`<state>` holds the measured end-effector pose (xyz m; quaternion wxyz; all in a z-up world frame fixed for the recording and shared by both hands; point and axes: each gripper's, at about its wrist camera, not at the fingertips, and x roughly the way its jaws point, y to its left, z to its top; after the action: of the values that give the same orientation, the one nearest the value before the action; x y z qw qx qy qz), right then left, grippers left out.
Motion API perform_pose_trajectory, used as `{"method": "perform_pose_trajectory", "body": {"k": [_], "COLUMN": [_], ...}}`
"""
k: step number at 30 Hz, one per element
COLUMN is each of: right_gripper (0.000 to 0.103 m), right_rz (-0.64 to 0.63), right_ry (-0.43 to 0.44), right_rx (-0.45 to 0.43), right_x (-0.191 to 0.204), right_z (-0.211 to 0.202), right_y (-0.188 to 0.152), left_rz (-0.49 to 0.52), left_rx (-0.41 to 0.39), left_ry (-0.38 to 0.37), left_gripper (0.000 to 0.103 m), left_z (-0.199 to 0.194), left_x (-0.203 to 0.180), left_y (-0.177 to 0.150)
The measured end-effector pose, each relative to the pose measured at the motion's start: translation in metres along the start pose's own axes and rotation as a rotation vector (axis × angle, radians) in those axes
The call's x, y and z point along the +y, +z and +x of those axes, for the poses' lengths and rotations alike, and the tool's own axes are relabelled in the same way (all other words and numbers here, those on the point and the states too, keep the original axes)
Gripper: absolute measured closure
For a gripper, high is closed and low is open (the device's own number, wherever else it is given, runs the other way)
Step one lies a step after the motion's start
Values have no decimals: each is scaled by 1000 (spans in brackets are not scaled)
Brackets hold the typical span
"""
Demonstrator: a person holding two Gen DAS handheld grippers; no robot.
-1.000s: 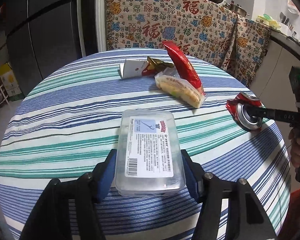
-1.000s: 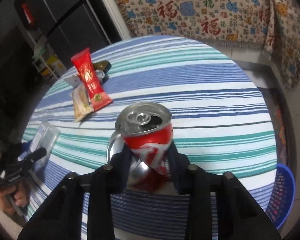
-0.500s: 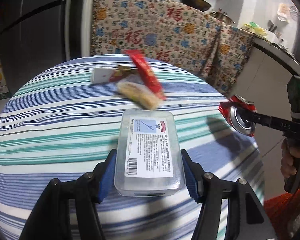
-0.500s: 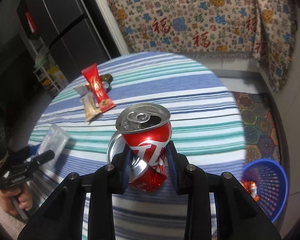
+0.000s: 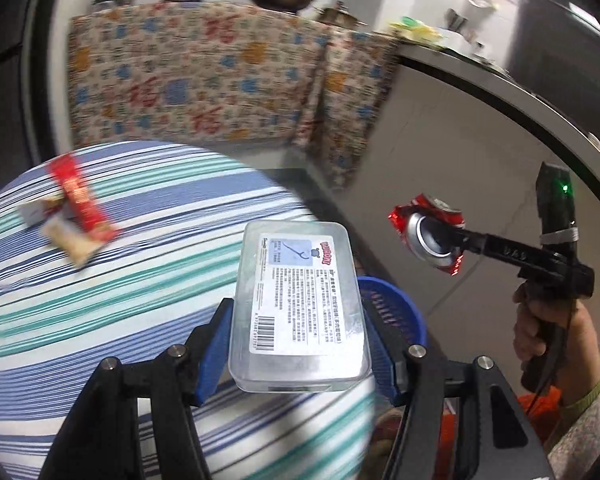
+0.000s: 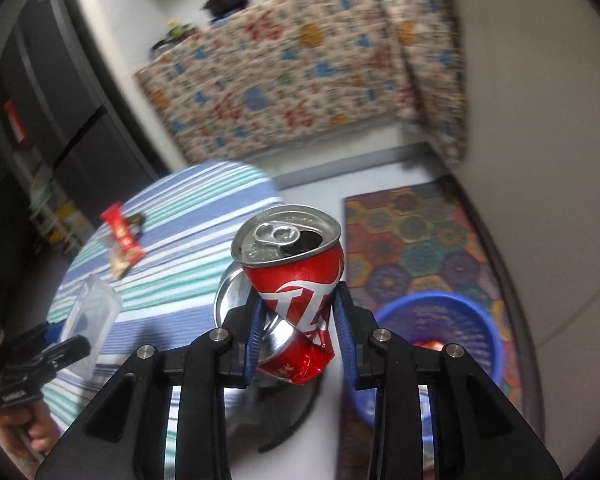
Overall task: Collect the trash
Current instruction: 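Carry the cola can with the right tool while the left tool carries the plastic box to the basket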
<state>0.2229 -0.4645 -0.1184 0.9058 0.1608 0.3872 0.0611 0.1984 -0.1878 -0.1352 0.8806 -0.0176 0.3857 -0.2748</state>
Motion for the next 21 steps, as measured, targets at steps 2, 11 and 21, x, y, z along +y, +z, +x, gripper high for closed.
{"method": "perform_pose_trajectory", "body": {"k": [2, 11, 21], "right_gripper": [70, 70, 70], "right_rz": [15, 60, 92], "right_ry": [-47, -155, -239], "right_rx": [1, 62, 151], "right_x": [-21, -98, -136], "right_z": [-10, -5, 17], "right_y": [-2, -2, -3], "left_rz": [30, 86, 103], "left_rx": [20, 107, 183], "left_ry": [-31, -97, -116], "left_gripper": [41, 41, 41], "left_z": [20, 113, 186], "left_x": [-30, -111, -132], "left_y": [7, 17, 11]}}
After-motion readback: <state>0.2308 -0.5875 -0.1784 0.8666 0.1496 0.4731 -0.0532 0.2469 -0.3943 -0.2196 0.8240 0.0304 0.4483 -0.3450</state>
